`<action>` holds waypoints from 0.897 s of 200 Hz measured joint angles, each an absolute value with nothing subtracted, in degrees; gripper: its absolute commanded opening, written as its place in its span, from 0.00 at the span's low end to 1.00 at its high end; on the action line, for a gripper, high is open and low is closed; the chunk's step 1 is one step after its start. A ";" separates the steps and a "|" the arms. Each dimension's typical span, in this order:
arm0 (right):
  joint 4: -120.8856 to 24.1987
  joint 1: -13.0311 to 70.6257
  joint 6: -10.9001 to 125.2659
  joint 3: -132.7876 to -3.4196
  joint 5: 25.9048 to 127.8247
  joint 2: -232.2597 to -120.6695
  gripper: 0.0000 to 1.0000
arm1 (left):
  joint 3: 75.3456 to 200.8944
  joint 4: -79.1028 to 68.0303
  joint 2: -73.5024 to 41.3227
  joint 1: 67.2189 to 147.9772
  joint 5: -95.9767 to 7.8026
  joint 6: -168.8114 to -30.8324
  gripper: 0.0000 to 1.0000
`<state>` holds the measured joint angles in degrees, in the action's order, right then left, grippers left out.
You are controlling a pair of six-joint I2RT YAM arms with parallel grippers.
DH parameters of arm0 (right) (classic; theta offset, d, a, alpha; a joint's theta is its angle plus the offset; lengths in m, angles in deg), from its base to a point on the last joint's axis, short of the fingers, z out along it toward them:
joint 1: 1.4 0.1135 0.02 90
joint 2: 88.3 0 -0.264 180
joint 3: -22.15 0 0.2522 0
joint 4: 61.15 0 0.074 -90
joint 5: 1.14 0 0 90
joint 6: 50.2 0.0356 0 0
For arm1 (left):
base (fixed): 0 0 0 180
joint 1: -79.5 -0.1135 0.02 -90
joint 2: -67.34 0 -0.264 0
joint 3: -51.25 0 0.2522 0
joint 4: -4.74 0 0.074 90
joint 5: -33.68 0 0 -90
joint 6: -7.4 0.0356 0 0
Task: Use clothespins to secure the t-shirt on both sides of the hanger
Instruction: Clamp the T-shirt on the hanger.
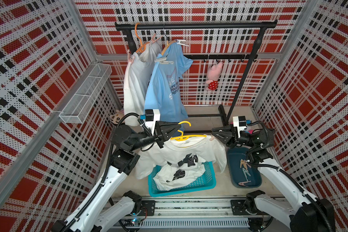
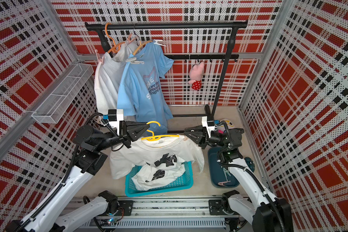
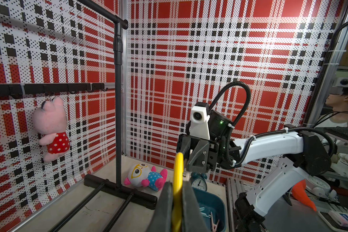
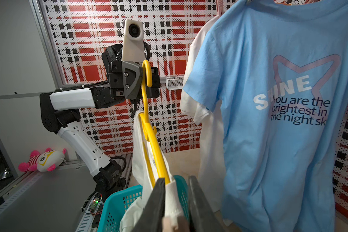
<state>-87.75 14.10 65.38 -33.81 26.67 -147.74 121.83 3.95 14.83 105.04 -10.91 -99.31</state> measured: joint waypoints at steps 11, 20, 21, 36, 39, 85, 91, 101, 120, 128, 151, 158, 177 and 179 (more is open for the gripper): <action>-85.76 14.10 64.22 -34.35 27.39 -147.43 0.48 | 121.59 3.84 14.85 105.04 -11.00 -99.16 0.00; -84.14 14.10 63.59 -34.66 27.94 -147.08 0.57 | 121.40 3.78 14.85 105.04 -11.24 -99.05 0.00; -83.99 14.10 63.70 -34.68 28.00 -147.06 0.58 | 121.37 3.78 14.85 105.04 -11.26 -99.05 0.00; -81.83 14.19 62.37 -35.03 29.27 -146.32 0.65 | 121.13 3.43 14.85 105.06 -11.37 -98.83 0.00; -81.28 14.19 62.10 -35.12 29.62 -146.06 0.67 | 121.09 3.39 14.87 105.06 -11.37 -98.81 0.00; -75.40 14.23 59.50 -37.22 33.21 -143.76 0.82 | 120.43 2.10 15.02 105.10 -11.54 -98.17 0.00; -74.83 14.23 59.39 -37.44 33.62 -143.43 0.84 | 120.43 1.86 15.02 105.10 -11.56 -97.98 0.00; -74.03 14.23 59.46 -37.63 34.23 -142.87 0.86 | 120.43 1.33 14.98 105.10 -11.72 -97.50 0.00; -72.04 14.23 59.81 -37.65 35.65 -141.38 0.89 | 120.46 -0.16 14.63 105.08 -11.98 -96.60 0.00; -70.88 14.23 60.20 -37.65 36.18 -140.44 0.91 | 120.46 -1.01 14.33 105.08 -12.18 -96.16 0.00; -67.95 14.23 61.05 -37.41 38.06 -137.21 0.94 | 120.46 -2.93 13.32 104.91 -12.68 -95.53 0.00; -67.25 14.23 61.36 -37.24 38.47 -136.11 0.95 | 120.46 -3.50 13.10 104.84 -12.81 -95.42 0.00; -66.16 14.23 61.97 -36.26 39.43 -133.49 0.96 | 120.46 -4.46 12.69 104.75 -12.79 -95.42 0.00; -66.09 14.23 61.99 -36.15 39.52 -133.27 0.96 | 120.46 -4.53 12.64 104.75 -12.79 -95.42 0.00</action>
<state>-66.09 14.23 61.99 -36.15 39.52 -133.27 120.46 -4.53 12.64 104.75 -12.79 -95.42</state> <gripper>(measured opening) 0.958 0.103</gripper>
